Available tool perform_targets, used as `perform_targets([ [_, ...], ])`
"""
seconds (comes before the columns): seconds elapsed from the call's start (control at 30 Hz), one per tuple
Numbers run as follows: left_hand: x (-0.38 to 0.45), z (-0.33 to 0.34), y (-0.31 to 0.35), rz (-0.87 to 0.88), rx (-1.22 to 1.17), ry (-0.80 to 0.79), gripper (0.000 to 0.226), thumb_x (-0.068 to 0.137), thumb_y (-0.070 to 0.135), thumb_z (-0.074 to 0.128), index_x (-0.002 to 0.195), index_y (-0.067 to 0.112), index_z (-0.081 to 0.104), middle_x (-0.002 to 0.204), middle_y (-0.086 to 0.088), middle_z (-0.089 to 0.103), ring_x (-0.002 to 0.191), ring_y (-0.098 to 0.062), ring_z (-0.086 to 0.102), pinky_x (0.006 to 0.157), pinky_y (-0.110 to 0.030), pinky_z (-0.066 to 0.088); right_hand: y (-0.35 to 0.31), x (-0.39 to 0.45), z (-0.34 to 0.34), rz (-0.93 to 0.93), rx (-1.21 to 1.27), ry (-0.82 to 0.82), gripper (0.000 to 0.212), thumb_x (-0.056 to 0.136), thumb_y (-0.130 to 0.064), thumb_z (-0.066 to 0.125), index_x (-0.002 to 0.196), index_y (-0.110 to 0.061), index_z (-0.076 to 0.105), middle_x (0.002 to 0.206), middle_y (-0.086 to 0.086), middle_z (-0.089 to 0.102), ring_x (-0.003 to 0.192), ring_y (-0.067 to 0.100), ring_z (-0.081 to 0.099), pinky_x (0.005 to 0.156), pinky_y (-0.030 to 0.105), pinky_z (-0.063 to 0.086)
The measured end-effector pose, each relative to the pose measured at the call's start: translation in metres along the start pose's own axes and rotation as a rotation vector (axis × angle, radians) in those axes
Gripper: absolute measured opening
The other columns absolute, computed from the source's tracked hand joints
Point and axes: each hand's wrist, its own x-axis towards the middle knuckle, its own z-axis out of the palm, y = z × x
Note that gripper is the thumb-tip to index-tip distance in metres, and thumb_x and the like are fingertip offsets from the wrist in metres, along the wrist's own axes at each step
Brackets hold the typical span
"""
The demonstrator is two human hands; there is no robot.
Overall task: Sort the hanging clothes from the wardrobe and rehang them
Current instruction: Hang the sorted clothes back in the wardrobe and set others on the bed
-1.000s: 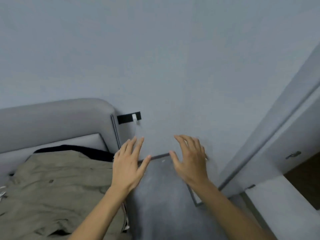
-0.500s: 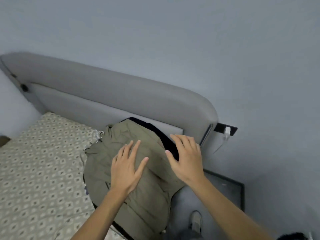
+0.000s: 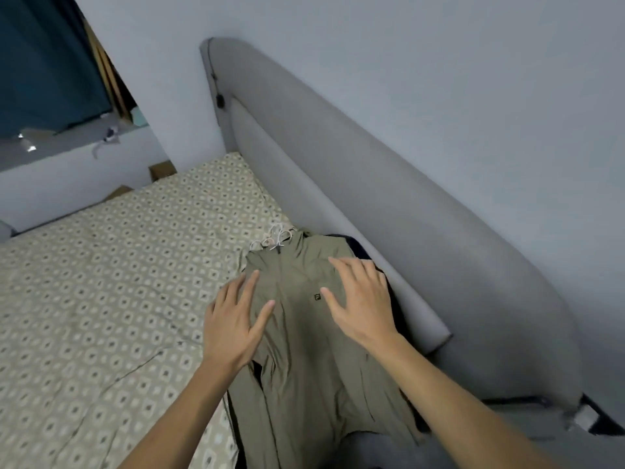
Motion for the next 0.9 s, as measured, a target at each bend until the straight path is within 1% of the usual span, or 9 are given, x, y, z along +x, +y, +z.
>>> perform_targets([
  [0.13, 0.025, 0.015, -0.03, -0.077, 0.003, -0.004, 0.074, 0.1, 0.074, 0.022, 0.161, 0.033, 0.033, 0.157, 0.002, 0.044, 0.146, -0.022, 0.038, 0.11, -0.049, 0.04, 0.002, 0.043, 0.03, -0.049, -0.04, -0.066, 0.055, 0.096, -0.054, 0.054, 0.143, -0.026, 0.053, 0.134, -0.007, 0.055, 0.123, 0.022, 0.049, 0.097, 0.043, 0.044],
  [0.23, 0.044, 0.035, -0.05, -0.121, 0.02, -0.031, 0.075, 0.1, 0.075, 0.02, 0.161, 0.032, 0.032, 0.157, 0.003, 0.043, 0.145, -0.022, 0.037, 0.111, -0.049, 0.041, 0.015, 0.077, 0.052, -0.058, -0.078, -0.13, 0.058, 0.095, -0.056, 0.05, 0.144, -0.025, 0.052, 0.134, -0.005, 0.055, 0.123, 0.025, 0.049, 0.097, 0.045, 0.045],
  [0.33, 0.064, 0.058, -0.066, -0.183, 0.005, -0.091, 0.076, 0.1, 0.075, 0.017, 0.163, 0.034, 0.026, 0.16, 0.003, 0.039, 0.148, -0.021, 0.033, 0.114, -0.049, 0.038, 0.029, 0.112, 0.077, -0.036, -0.105, -0.235, 0.059, 0.096, -0.057, 0.048, 0.146, -0.025, 0.049, 0.136, 0.0, 0.055, 0.126, 0.029, 0.048, 0.1, 0.048, 0.045],
  [0.5, 0.11, 0.107, -0.081, -0.258, 0.038, -0.214, 0.083, 0.097, 0.078, 0.011, 0.164, 0.031, 0.024, 0.159, -0.001, 0.039, 0.147, -0.023, 0.034, 0.114, -0.05, 0.038, 0.056, 0.177, 0.131, -0.03, -0.171, -0.421, 0.058, 0.098, -0.057, 0.053, 0.141, -0.019, 0.049, 0.134, 0.009, 0.056, 0.124, 0.034, 0.05, 0.1, 0.048, 0.047],
  [0.6, 0.142, 0.143, -0.095, -0.32, 0.033, -0.245, 0.08, 0.1, 0.077, 0.017, 0.163, 0.029, 0.025, 0.156, -0.002, 0.042, 0.144, -0.024, 0.037, 0.111, -0.048, 0.04, 0.071, 0.21, 0.172, -0.023, -0.203, -0.512, 0.061, 0.099, -0.06, 0.052, 0.143, -0.018, 0.046, 0.138, 0.012, 0.054, 0.13, 0.035, 0.048, 0.105, 0.048, 0.044],
  [0.7, 0.173, 0.176, -0.11, -0.366, 0.003, -0.293, 0.075, 0.101, 0.073, 0.024, 0.163, 0.029, 0.024, 0.156, -0.004, 0.042, 0.145, -0.026, 0.037, 0.11, -0.048, 0.04, 0.088, 0.229, 0.208, -0.003, -0.239, -0.598, 0.066, 0.099, -0.061, 0.051, 0.149, -0.019, 0.039, 0.145, 0.014, 0.05, 0.135, 0.037, 0.044, 0.109, 0.049, 0.04],
  [0.8, 0.2, 0.204, -0.126, -0.411, -0.04, -0.332, 0.078, 0.099, 0.076, 0.02, 0.162, 0.03, 0.025, 0.156, -0.007, 0.042, 0.145, -0.029, 0.037, 0.11, -0.051, 0.039, 0.1, 0.235, 0.233, 0.008, -0.258, -0.616, 0.067, 0.099, -0.06, 0.051, 0.149, -0.018, 0.038, 0.146, 0.015, 0.049, 0.135, 0.038, 0.042, 0.11, 0.049, 0.037],
  [0.9, 0.215, 0.225, -0.141, -0.47, -0.087, -0.377, 0.086, 0.094, 0.084, 0.014, 0.162, 0.032, 0.025, 0.157, -0.01, 0.041, 0.146, -0.031, 0.037, 0.112, -0.052, 0.038, 0.102, 0.235, 0.25, -0.058, -0.256, -0.518, 0.058, 0.097, -0.057, 0.056, 0.139, -0.018, 0.047, 0.133, 0.013, 0.052, 0.124, 0.037, 0.046, 0.105, 0.049, 0.039],
])
